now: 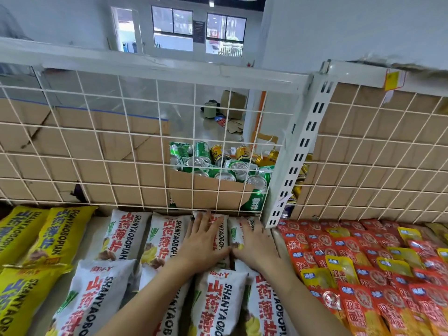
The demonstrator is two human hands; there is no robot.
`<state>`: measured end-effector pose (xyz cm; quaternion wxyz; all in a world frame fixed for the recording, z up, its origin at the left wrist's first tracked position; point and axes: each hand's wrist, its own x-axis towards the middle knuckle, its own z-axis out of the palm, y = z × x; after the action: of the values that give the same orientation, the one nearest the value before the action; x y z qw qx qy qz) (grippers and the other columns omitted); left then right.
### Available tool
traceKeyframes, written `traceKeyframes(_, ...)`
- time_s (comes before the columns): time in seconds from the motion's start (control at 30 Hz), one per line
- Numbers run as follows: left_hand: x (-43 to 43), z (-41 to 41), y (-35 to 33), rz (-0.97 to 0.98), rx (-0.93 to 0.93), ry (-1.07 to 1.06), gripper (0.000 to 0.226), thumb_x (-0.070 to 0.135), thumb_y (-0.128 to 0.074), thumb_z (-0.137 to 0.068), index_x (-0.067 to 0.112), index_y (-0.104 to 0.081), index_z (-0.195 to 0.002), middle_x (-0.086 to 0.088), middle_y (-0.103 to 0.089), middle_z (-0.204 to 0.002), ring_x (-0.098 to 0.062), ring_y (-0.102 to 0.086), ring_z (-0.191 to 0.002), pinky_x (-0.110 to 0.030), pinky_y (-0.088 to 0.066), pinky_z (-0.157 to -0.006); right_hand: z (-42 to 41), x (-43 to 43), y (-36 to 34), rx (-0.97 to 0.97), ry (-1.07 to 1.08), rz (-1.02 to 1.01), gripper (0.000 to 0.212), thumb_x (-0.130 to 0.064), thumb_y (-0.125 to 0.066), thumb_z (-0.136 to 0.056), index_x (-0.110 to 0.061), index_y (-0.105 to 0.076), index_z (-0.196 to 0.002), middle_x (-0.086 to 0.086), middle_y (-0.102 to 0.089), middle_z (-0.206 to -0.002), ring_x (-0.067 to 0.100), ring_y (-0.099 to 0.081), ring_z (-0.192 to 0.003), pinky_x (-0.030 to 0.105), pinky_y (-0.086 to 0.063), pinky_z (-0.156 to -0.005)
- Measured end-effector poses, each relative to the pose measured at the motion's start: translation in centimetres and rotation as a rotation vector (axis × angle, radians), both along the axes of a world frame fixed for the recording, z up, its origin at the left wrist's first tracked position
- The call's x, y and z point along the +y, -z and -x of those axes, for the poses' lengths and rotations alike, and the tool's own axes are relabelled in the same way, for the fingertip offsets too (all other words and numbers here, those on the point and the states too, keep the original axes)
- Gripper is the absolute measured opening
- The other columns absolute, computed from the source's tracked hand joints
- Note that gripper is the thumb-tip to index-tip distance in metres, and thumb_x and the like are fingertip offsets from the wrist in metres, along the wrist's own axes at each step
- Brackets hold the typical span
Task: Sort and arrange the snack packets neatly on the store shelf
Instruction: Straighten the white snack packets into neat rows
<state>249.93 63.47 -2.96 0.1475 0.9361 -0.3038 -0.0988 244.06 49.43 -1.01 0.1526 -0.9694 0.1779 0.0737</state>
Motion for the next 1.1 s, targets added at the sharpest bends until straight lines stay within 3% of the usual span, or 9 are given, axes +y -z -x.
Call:
traceKeyframes(0.07,0.1,0.0,0.2,-0.011,-0.032,-0.005,0.086,0.069,-0.03,-0.079,0.032,0.006,-0.148,-0.005,0.016,-0.156,-0.023,0.02,-0.142,-0.039,0.011,-0.114,0.0,0.1,0.0,-0.017,0.029,-0.015,0.083,-0.049,-0.058,-0.083,-0.026,-0.011,-0.148,0.011,-0.003,-0.156,0.033,-0.015,-0.141,0.042,-0.019,-0.113)
traceKeyframes(0.23,-0.1,0.3,-0.1,0.018,0.003,-0.039,0.081,0.061,-0.04,-0.088,0.032,0.004,-0.149,-0.005,0.018,-0.156,-0.022,0.019,-0.142,-0.037,0.008,-0.114,0.4,0.8,0.1,-0.018,0.137,-0.018,0.086,-0.051,-0.055,-0.085,-0.022,-0.005,-0.149,0.013,0.0,-0.156,0.035,-0.015,-0.141,0.045,-0.027,-0.109)
traceKeyframes(0.5,-0.4,0.3,0.0,-0.045,-0.053,-0.081,0.073,0.063,-0.031,-0.09,0.035,0.003,-0.148,-0.005,0.021,-0.155,-0.025,0.021,-0.142,-0.039,0.016,-0.111,0.4,0.5,0.3,-0.031,0.127,-0.034,0.083,-0.054,-0.049,-0.088,-0.02,-0.005,-0.149,0.016,0.001,-0.156,0.037,-0.013,-0.141,0.044,-0.02,-0.112)
traceKeyframes(0.63,-0.1,0.6,-0.7,-0.062,-0.068,-0.085,0.062,0.057,-0.022,-0.095,0.033,-0.003,-0.149,-0.005,0.009,-0.158,-0.024,0.013,-0.144,-0.044,0.009,-0.115,1.0,-0.1,-0.1,-0.084,0.122,-0.076,0.073,-0.055,-0.039,-0.092,-0.022,-0.008,-0.149,0.009,-0.004,-0.157,0.031,-0.016,-0.141,0.044,-0.018,-0.113)
traceKeyframes(0.73,2.2,0.5,-1.5,0.022,-0.13,-0.154,0.06,0.054,-0.028,-0.095,0.029,-0.015,-0.148,-0.002,-0.009,-0.157,-0.023,-0.003,-0.145,-0.045,-0.003,-0.118,1.7,-0.4,-0.7,-0.231,0.109,-0.08,0.063,-0.05,-0.038,-0.094,-0.022,-0.017,-0.147,0.005,-0.012,-0.156,0.027,-0.022,-0.14,0.043,-0.021,-0.111)
traceKeyframes(0.97,10.9,-1.9,-2.0,0.062,-0.194,-0.394,0.058,0.043,-0.047,-0.093,0.025,-0.028,-0.144,-0.004,-0.024,-0.153,-0.024,-0.022,-0.14,-0.043,-0.02,-0.115,0.9,4.0,-1.8,-0.325,-0.163,-0.145,0.059,-0.042,-0.046,-0.094,-0.021,-0.025,-0.145,0.002,-0.027,-0.15,0.022,-0.028,-0.136,0.037,-0.024,-0.113)
traceKeyframes(1.1,14.2,-2.7,-2.0,-0.023,-0.153,-0.388,0.066,0.048,-0.045,-0.093,0.022,-0.019,-0.148,-0.001,-0.013,-0.157,-0.021,-0.012,-0.144,-0.04,-0.019,-0.113,-1.0,8.4,-1.9,-0.22,-0.357,-0.174,0.058,-0.034,-0.046,-0.095,-0.02,-0.022,-0.146,0.004,-0.022,-0.152,0.022,-0.021,-0.139,0.035,-0.019,-0.113)
